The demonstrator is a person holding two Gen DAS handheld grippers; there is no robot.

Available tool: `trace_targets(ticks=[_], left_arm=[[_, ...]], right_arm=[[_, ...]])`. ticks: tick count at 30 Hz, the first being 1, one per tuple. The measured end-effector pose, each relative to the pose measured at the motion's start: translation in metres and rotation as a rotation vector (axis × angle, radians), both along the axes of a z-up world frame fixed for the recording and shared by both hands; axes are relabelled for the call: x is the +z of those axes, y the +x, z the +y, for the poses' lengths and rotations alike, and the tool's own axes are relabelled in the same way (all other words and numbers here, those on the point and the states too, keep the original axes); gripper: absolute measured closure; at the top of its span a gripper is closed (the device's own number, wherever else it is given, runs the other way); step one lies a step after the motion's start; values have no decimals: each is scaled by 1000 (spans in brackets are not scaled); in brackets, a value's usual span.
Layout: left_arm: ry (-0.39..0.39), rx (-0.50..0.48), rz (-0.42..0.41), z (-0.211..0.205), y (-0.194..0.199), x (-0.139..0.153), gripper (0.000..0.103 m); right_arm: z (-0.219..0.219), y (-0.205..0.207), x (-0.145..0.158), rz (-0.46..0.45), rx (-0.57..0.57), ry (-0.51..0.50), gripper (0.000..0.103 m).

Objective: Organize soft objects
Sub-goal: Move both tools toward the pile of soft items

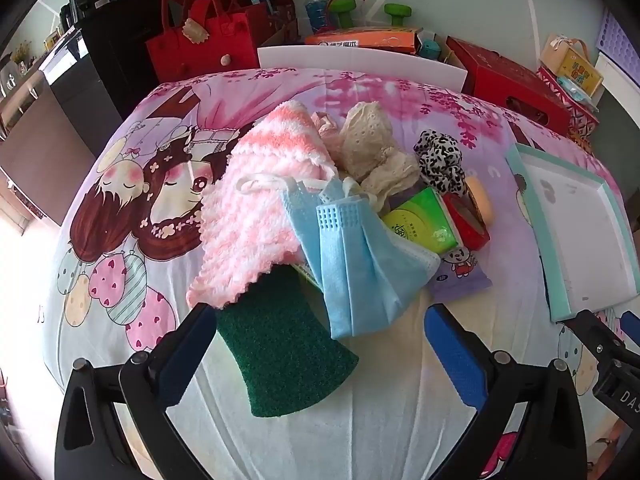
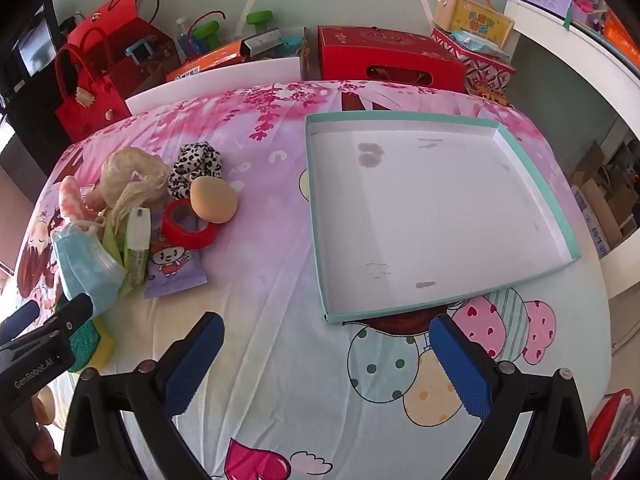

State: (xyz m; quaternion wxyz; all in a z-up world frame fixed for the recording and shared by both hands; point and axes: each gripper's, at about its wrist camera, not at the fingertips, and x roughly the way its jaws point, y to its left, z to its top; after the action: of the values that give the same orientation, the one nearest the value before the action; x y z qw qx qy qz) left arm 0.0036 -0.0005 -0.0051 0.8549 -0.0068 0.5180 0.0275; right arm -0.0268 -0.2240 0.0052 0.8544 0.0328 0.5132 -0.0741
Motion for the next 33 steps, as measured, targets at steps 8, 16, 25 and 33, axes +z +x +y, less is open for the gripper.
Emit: trace_targets(ticks=[8, 16, 25, 33], left_arm=[[9, 1, 13, 0, 1, -3, 0], [12, 7, 21, 1, 2, -5, 0], [17, 13, 28, 0, 2, -7, 0], [18, 13, 33, 0, 2, -9, 0]], right_arm=[[-4, 3, -3, 8, -1, 4, 0], [-4, 2, -2, 14, -3, 2, 0], [-3, 2, -3, 19, -2, -1, 0], [-3, 2, -4, 23, -3, -2, 0]])
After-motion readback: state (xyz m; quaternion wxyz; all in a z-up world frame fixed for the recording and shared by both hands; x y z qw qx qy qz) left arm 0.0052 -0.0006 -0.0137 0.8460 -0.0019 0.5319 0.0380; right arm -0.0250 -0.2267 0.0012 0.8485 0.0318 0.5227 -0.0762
